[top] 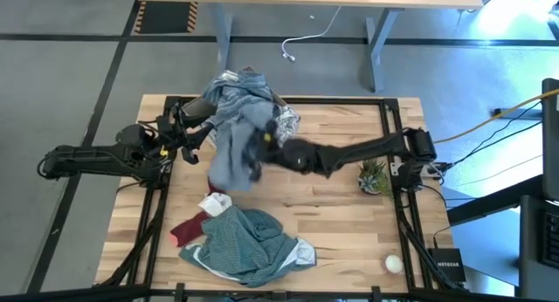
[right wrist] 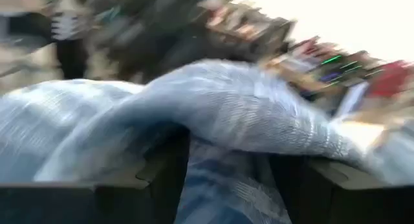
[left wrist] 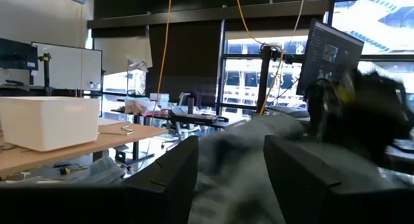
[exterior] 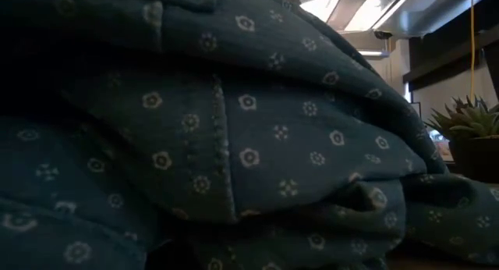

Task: Sort clothes
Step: Put the blue striped shirt into the laundry organizer

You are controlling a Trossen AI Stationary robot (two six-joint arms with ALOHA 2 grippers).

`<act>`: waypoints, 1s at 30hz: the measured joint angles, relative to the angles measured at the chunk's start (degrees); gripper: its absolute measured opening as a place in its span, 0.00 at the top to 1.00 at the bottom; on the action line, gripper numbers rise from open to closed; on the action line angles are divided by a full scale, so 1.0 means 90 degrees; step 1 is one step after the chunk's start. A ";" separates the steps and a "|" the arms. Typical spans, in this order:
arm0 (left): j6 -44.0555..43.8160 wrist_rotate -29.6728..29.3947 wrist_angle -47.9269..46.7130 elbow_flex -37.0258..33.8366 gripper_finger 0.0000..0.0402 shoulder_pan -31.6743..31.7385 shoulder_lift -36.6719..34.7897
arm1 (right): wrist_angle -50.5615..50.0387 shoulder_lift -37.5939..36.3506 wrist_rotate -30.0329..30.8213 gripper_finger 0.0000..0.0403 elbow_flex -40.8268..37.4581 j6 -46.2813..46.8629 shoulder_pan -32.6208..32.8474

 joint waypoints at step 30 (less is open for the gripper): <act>-0.0158 0.0413 0.0157 0.0000 0.57 -0.0005 0.0000 | -1.0132 -0.0306 0.1450 0.45 0.3748 0.1602 0.0364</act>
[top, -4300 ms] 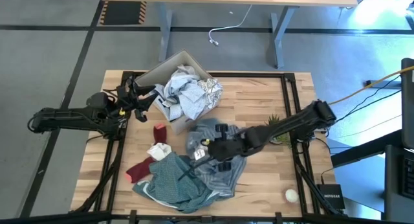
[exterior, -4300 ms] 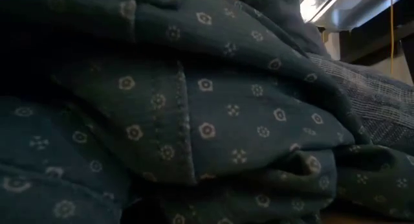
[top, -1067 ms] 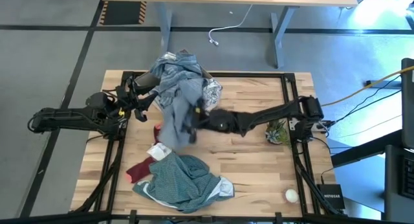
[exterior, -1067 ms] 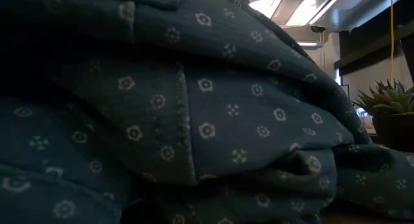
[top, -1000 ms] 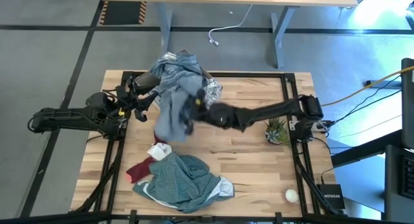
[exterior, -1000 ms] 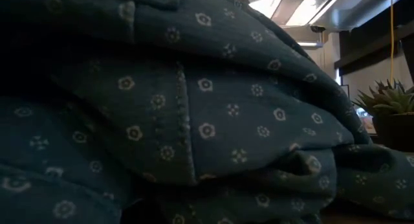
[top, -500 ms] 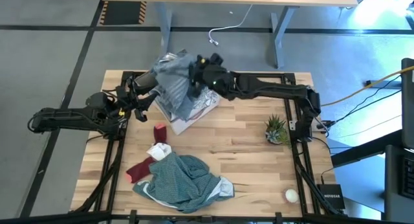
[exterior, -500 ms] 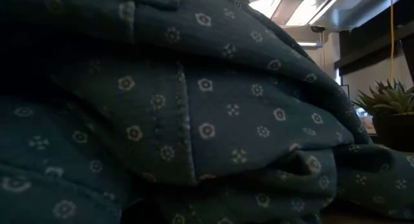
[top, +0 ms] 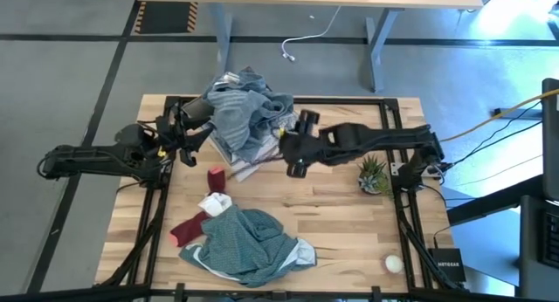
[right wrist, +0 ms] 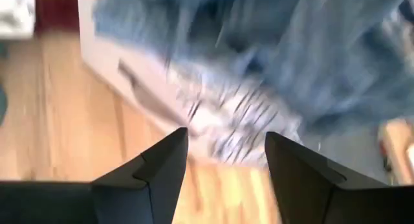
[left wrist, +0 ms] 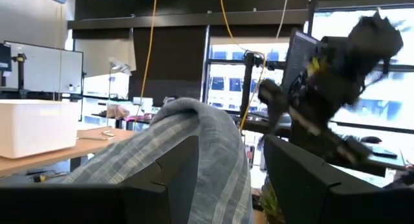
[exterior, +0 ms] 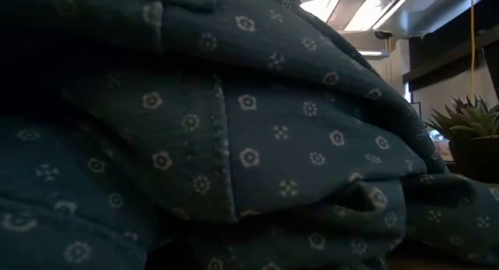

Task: Sort clothes
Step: Put the blue striped shirt into the laundry organizer

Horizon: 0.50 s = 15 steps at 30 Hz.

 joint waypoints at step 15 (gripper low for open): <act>0.0221 -0.0049 0.0044 0.0000 0.57 0.0005 0.0044 | 0.2305 0.0017 0.1084 0.45 -0.2470 0.0107 -0.0680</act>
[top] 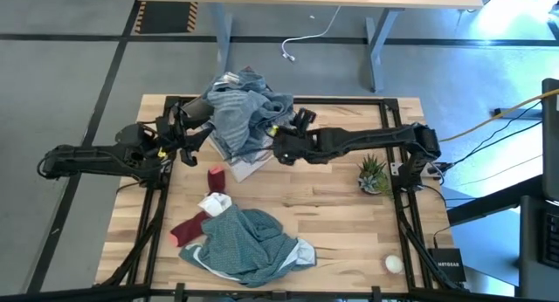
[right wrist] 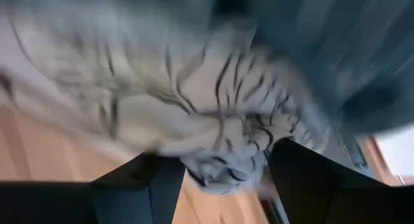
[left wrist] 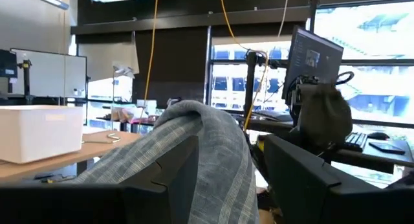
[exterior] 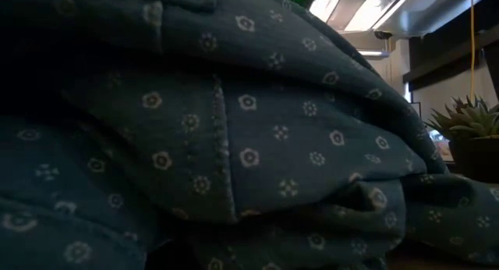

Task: Sort clothes
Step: Put the blue striped shirt into the laundry organizer

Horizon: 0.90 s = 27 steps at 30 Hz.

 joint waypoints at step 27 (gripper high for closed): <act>-0.0029 -0.0011 0.0087 -0.0001 0.57 0.0181 0.0533 | 0.2323 0.0523 -0.2892 0.45 0.0427 0.0136 -0.1213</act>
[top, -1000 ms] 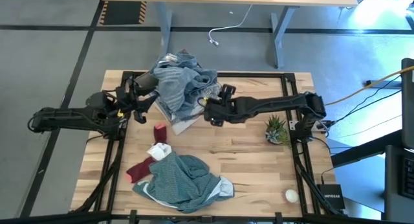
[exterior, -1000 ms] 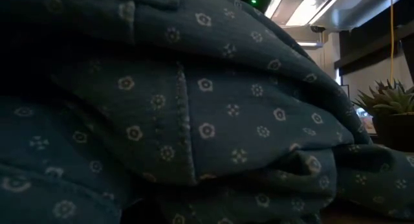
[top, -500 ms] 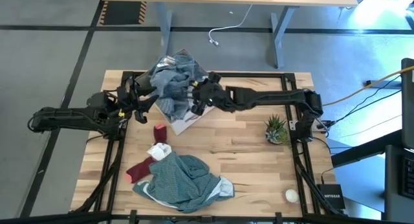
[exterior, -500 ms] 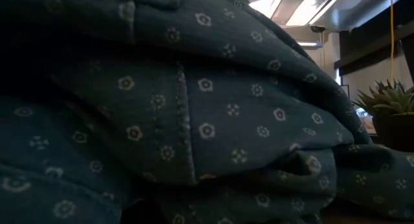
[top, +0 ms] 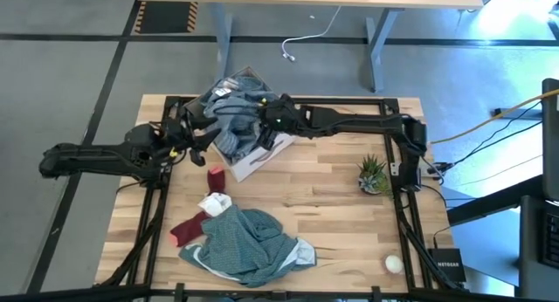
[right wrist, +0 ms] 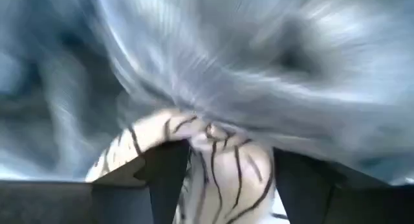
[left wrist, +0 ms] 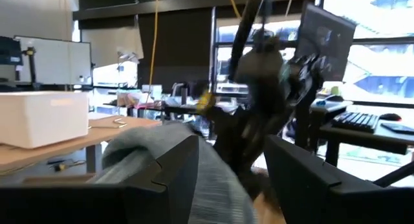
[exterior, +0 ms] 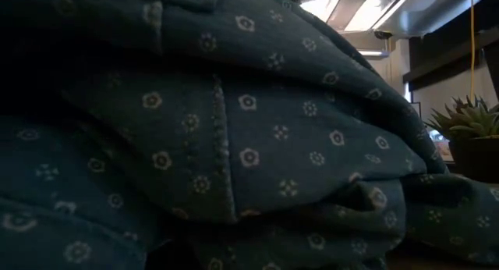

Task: Sort clothes
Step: Put the blue striped shirt into the laundry organizer

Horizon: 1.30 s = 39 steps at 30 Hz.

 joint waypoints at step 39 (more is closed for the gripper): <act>-0.0513 0.0110 -0.1095 0.0645 0.57 0.0701 -0.0613 | -0.0019 0.0673 -0.0428 0.45 0.0999 -0.0004 -0.0358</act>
